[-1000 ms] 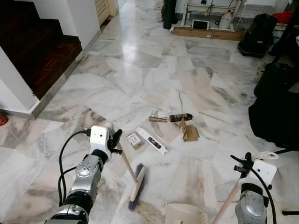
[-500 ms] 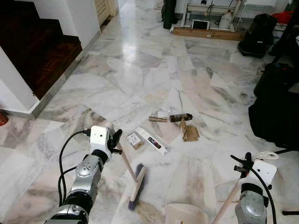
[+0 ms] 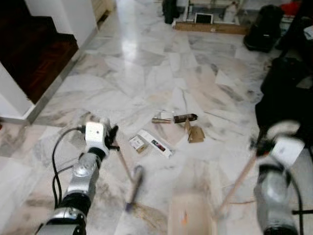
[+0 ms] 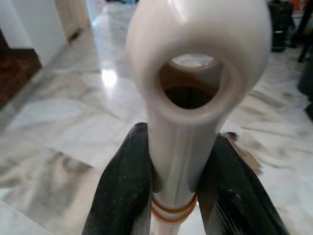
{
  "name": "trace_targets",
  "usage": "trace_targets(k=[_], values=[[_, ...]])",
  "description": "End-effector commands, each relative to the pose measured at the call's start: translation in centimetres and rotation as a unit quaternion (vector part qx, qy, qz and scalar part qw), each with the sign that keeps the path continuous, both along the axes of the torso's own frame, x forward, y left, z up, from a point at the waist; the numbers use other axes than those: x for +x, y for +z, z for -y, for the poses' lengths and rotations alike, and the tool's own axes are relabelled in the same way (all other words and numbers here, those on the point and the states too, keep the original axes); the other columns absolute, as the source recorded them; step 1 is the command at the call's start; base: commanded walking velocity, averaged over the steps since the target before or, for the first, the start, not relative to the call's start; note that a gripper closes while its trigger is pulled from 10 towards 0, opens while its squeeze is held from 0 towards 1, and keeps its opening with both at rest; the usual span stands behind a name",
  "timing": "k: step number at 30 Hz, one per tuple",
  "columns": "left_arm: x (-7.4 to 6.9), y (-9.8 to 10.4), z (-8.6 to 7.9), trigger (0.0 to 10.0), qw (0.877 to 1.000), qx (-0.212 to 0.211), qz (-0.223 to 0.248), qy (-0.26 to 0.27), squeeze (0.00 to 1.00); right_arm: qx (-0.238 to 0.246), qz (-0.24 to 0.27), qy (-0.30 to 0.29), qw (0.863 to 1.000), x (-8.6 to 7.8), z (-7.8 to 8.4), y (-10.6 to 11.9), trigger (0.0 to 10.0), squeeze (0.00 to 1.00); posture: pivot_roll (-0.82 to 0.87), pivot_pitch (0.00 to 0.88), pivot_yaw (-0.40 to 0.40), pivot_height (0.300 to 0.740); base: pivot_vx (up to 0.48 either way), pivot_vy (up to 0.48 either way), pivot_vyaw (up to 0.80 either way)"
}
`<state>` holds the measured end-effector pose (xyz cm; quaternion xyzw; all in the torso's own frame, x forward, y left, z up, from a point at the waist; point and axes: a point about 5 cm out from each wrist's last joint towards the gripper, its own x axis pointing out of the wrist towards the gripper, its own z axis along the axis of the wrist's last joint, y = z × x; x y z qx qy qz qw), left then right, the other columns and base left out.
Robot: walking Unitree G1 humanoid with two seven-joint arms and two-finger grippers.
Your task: Sweep floor
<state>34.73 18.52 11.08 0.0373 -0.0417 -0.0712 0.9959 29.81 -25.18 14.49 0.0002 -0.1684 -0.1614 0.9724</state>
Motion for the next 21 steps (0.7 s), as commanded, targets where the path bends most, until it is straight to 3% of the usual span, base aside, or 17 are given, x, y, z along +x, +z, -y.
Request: trace_targets(k=[1, 8, 21], values=[[-0.1, 0.0, -0.1, 10.0, 1.0, 0.0, 0.004, 0.001, 0.0, 0.009, -0.017, -0.004, 1.0, -0.5, 0.1, -1.0, 10.0, 0.0, 0.0, 0.09, 0.007, 0.74, 0.0, 0.0, 0.0], [-0.1, 0.4, -0.2, 10.0, 1.0, 0.002, 0.007, 0.009, 0.0, 0.018, -0.046, 0.006, 0.999, -1.3, -0.2, 0.0, 10.0, 0.0, 0.0, 0.094, 0.006, 0.74, 0.0, 0.0, 0.0], [0.3, 1.4, -0.1, 10.0, 0.999, -0.018, 0.031, 0.036, 0.0, 0.035, -0.076, 0.013, 0.996, -1.8, -1.1, -0.8, 10.0, 0.0, 0.0, 0.1, 0.007, 0.74, 0.0, 0.0, 0.0]])
